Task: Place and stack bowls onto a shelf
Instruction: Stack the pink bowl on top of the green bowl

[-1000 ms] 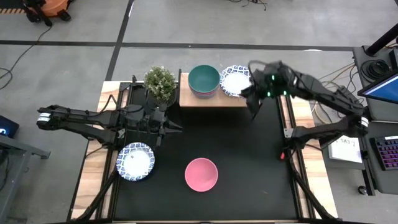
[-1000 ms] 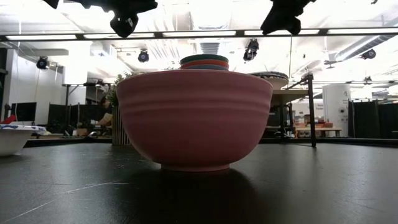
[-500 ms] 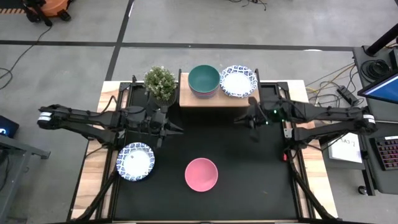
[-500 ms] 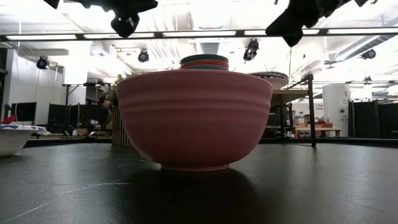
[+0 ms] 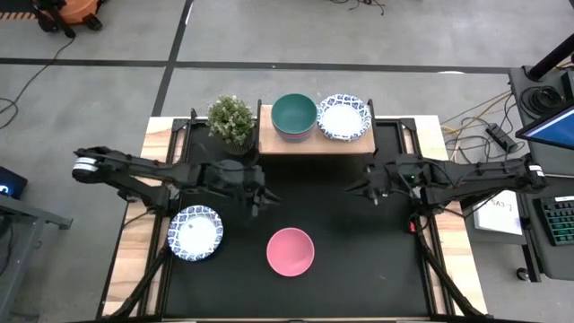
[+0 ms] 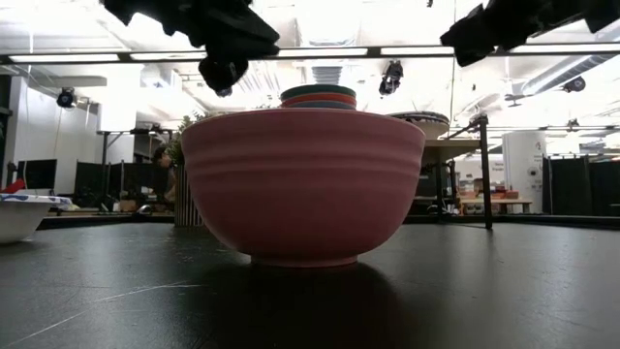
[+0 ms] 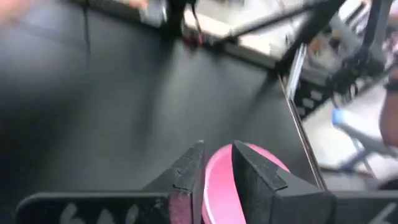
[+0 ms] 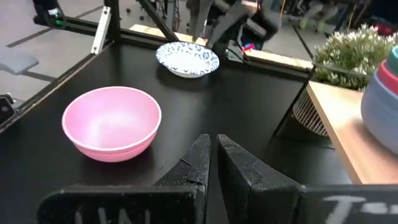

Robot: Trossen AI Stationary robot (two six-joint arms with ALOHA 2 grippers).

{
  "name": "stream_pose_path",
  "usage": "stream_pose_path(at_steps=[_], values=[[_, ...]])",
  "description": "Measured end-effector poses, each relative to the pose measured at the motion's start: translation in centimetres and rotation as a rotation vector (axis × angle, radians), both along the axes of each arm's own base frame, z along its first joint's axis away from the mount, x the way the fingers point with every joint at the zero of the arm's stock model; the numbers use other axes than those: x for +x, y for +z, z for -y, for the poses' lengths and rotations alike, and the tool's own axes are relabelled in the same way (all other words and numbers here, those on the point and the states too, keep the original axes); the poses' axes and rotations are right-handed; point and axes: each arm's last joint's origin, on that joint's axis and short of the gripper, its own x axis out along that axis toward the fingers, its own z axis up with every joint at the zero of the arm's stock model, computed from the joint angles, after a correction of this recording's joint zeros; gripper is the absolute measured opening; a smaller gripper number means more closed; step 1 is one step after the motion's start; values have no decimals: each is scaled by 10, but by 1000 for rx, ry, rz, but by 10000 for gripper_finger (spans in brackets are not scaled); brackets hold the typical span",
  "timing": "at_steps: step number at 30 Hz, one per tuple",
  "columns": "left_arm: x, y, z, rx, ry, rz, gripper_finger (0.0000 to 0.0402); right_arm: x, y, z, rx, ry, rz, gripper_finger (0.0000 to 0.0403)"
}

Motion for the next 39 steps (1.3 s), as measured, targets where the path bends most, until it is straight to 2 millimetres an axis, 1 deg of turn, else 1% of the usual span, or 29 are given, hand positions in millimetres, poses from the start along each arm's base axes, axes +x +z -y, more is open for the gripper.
stream_pose_path(at_steps=[3, 8, 12, 15, 18, 22, 31, 39], values=[[14, 0, 2, -29, -15, -132, 79, -7, 3, 0, -2, 3, 28, 18], [33, 1, 5, -38, -2, -422, 121, -15, 8, -1, 19, 4, 53, 18], [48, 2, 11, -12, -23, -558, 149, -19, 8, -1, 18, 23, 47, 18], [59, 2, 18, 21, -51, -590, 161, -21, 8, -1, 18, 24, 40, 18], [64, 2, 25, 74, -36, -602, 164, -22, 7, -1, 18, 24, 31, 18], [67, 0, 35, 128, 5, -602, 165, -21, 7, -1, 13, 26, 32, 18], [70, -12, 63, 103, 23, -621, 165, -21, 7, -1, -8, 31, 36, 18], [82, -30, 68, 111, 14, -624, 165, -21, 7, -1, -8, 31, 38, 18]])
